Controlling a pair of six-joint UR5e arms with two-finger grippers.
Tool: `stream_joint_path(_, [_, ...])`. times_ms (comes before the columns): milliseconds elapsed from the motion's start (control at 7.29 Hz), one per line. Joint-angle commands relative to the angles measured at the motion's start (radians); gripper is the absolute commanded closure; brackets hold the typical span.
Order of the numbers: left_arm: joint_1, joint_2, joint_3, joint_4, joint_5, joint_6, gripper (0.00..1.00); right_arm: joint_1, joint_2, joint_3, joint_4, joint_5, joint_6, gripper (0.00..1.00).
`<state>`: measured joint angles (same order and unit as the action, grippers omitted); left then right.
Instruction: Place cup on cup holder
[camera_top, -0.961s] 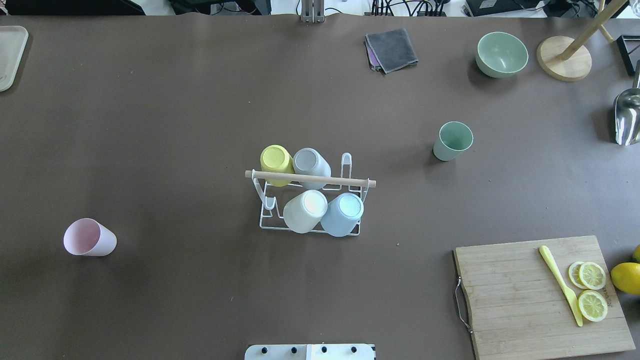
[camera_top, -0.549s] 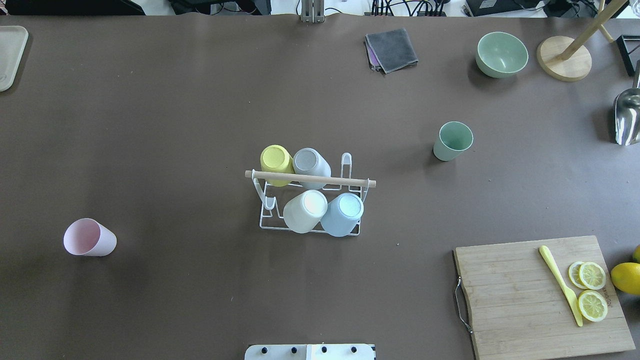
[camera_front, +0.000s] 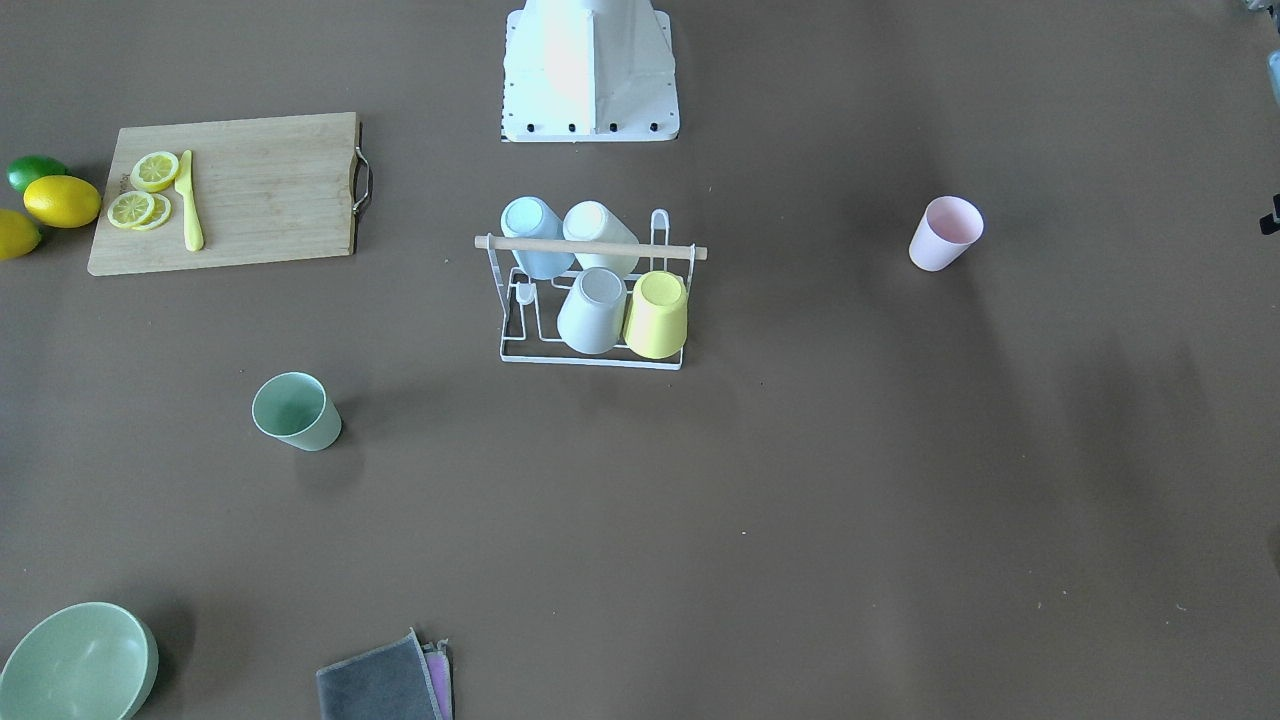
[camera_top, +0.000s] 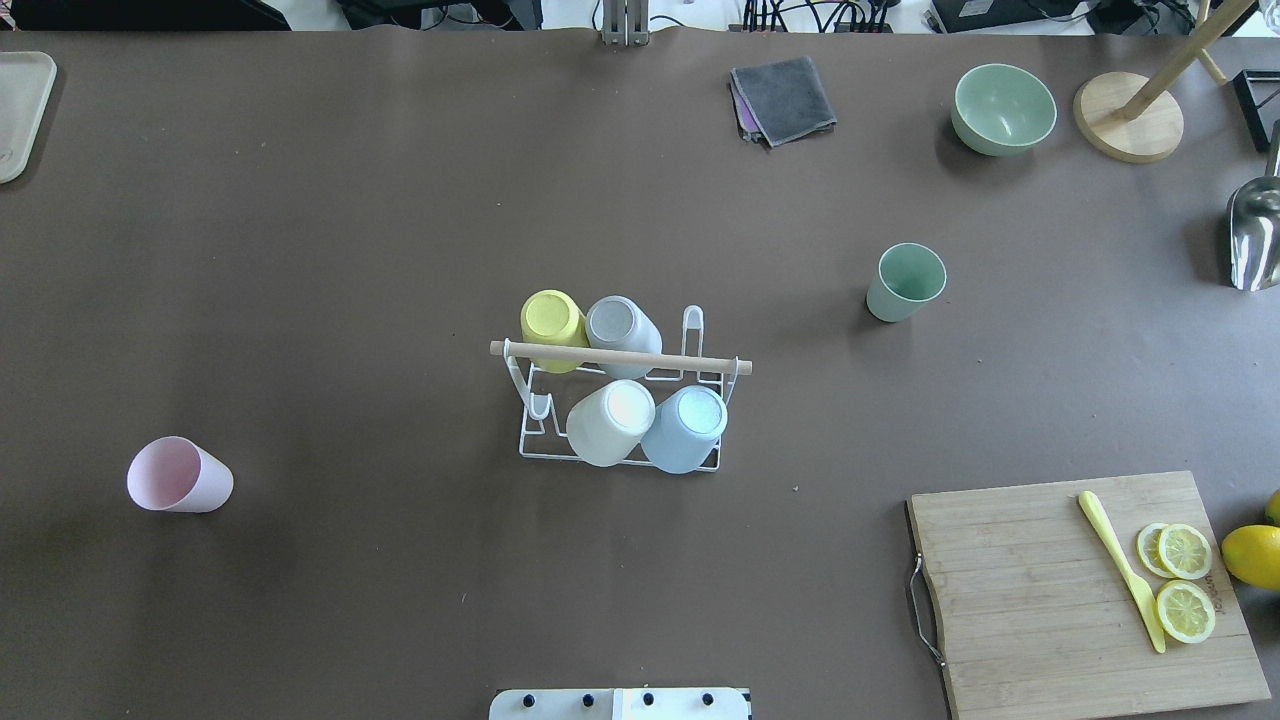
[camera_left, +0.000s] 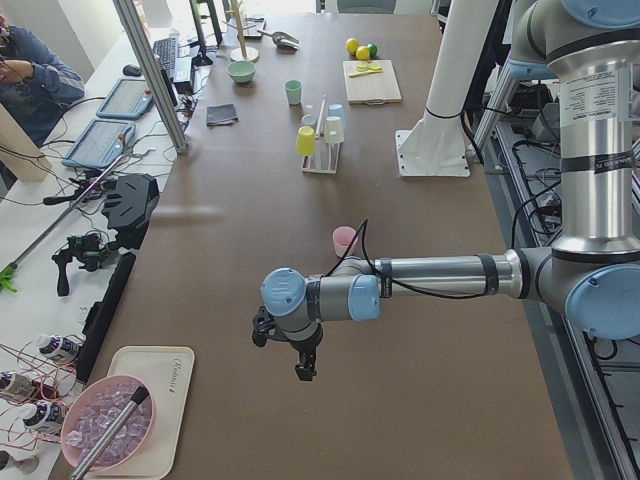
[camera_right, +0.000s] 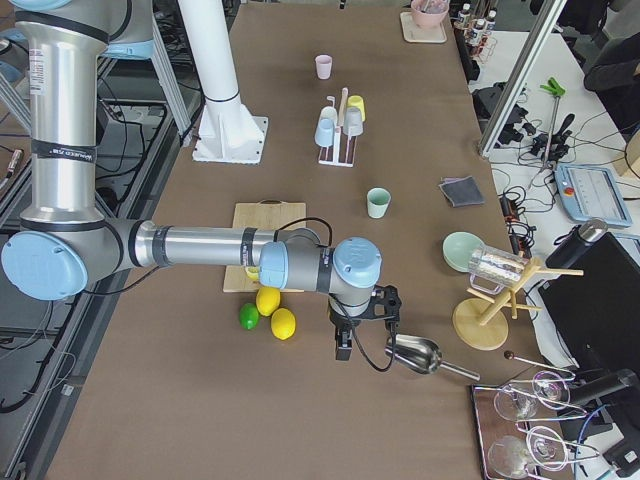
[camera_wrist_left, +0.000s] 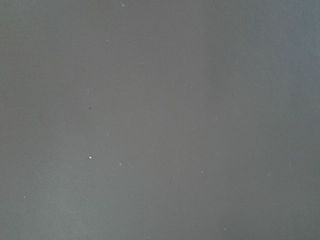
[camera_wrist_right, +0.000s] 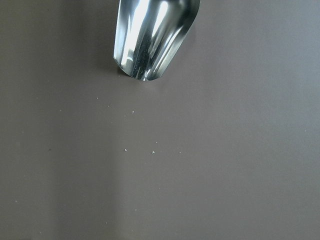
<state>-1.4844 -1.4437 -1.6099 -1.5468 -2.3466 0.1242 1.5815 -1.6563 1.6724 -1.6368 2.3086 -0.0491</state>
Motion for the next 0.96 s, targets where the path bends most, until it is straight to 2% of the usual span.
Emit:
stream_joint_path(0, [0.001,-0.001,-0.002,0.000,0.001,0.000,0.02,0.000,0.001,-0.002,0.000,0.000,0.000,0.00])
stream_joint_path(549, [0.009,-0.004,-0.030,0.011,0.006,0.000,0.02,0.000,0.001,0.001,0.000,-0.003,-0.001,0.00])
stream_joint_path(824, [0.083,-0.067,-0.073,0.191,0.004,0.002,0.02,0.000,0.001,0.001,0.000,-0.002,0.000,0.00])
